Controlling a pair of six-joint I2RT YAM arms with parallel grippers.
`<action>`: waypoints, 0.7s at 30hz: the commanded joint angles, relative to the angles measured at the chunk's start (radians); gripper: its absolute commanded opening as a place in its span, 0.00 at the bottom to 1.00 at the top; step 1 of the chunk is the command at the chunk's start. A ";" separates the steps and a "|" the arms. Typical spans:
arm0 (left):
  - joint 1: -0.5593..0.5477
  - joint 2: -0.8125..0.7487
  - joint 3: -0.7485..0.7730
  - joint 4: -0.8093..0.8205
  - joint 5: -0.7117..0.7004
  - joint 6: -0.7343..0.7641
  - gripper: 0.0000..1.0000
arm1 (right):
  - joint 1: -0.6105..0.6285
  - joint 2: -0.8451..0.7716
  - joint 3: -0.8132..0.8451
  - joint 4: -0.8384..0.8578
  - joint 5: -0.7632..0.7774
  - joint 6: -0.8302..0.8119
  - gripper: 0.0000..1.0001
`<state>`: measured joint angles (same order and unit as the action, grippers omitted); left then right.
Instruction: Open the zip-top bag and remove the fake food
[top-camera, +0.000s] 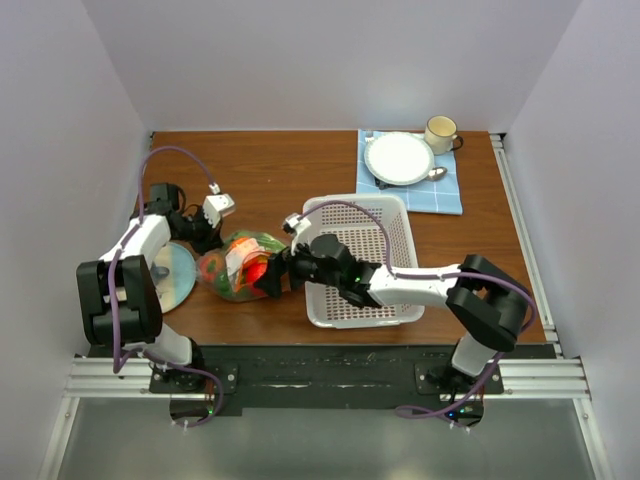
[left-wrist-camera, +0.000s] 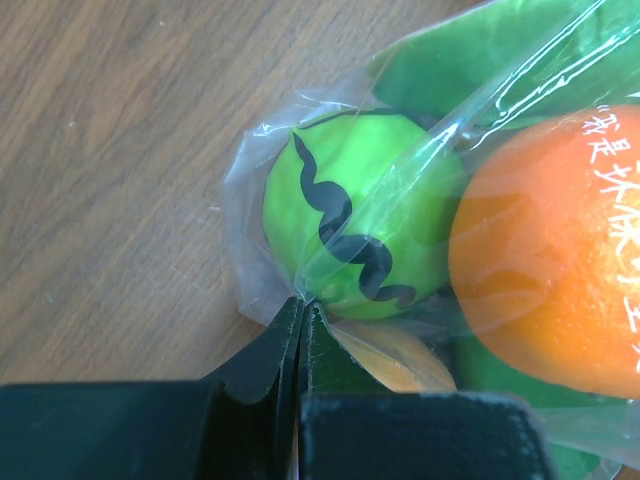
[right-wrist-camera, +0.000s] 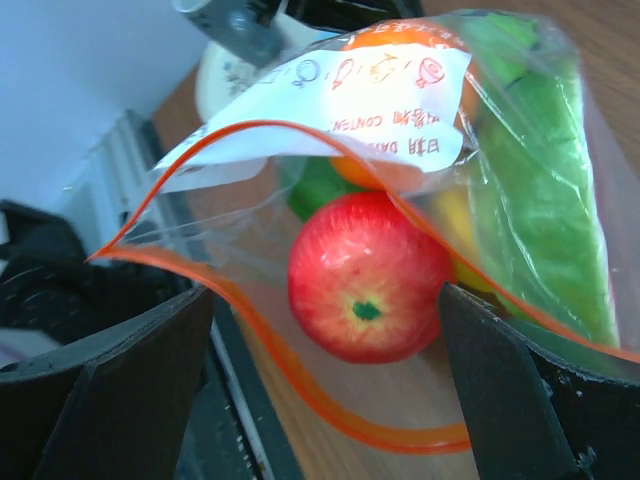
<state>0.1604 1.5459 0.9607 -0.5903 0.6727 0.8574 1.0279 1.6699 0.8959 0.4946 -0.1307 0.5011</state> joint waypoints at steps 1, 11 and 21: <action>-0.005 -0.021 -0.020 -0.003 -0.028 0.028 0.00 | -0.057 -0.076 -0.080 0.073 -0.207 0.042 0.99; -0.024 -0.052 0.015 -0.040 0.001 0.002 0.00 | -0.075 0.039 0.007 -0.010 -0.176 0.059 0.99; -0.116 -0.154 -0.028 0.046 -0.111 -0.170 0.00 | 0.083 0.139 0.245 -0.322 0.082 -0.211 0.99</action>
<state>0.0795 1.4448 0.9493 -0.5900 0.5934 0.7738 1.0122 1.7832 1.0458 0.3965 -0.2344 0.4568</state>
